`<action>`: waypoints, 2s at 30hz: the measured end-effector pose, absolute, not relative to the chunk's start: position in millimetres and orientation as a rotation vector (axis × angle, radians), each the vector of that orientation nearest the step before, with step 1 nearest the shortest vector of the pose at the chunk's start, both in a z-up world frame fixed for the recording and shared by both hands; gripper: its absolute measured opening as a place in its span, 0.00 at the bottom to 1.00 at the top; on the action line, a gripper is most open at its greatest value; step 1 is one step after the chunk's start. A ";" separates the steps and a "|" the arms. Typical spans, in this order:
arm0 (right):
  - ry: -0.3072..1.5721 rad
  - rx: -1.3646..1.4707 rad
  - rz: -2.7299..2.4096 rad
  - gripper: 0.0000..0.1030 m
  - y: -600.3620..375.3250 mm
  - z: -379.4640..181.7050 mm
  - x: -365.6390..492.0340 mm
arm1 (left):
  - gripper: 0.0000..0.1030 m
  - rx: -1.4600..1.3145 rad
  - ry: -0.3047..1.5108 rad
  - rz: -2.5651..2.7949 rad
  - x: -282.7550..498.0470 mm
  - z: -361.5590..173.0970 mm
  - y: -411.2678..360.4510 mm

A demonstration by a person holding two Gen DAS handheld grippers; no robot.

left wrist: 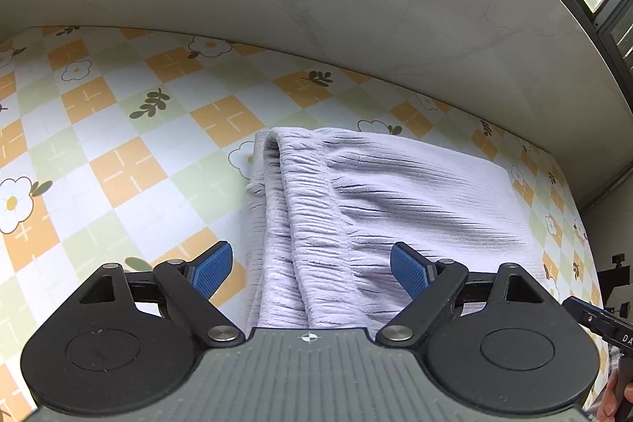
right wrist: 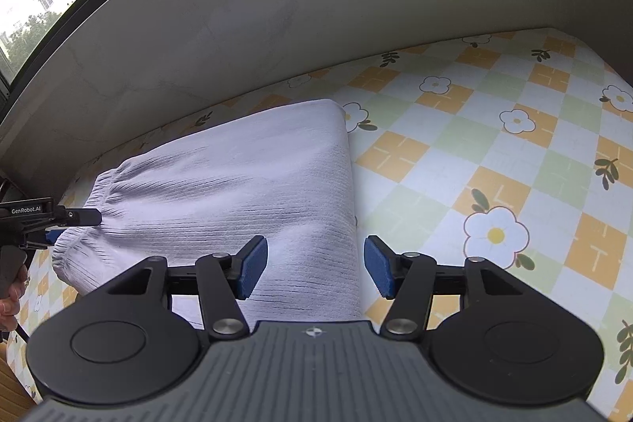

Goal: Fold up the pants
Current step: 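Close both tools on the folded lavender pants bundle from either side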

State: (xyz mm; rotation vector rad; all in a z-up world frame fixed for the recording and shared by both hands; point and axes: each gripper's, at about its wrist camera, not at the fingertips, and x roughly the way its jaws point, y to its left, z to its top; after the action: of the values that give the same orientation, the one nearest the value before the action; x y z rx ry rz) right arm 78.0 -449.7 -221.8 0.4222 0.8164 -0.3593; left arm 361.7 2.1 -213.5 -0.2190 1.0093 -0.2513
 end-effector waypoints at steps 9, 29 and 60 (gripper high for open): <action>0.828 0.460 -0.339 0.67 -463.1 -232.4 100.9 | 0.85 -0.410 1.105 -0.274 364.2 -245.4 26.8; 0.876 0.608 -0.340 0.75 -479.7 -260.1 122.8 | 0.84 -0.477 1.173 -0.332 391.2 -278.7 20.6; 0.994 0.604 -0.213 0.49 -455.9 -272.4 118.3 | 0.59 -0.440 1.133 -0.261 317.6 -270.6 18.3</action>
State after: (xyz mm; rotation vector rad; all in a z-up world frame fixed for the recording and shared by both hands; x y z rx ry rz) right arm 118.3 -455.9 -272.4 0.6036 0.9941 -0.2130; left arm 317.6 18.3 -270.6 -0.4395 1.1327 -0.2606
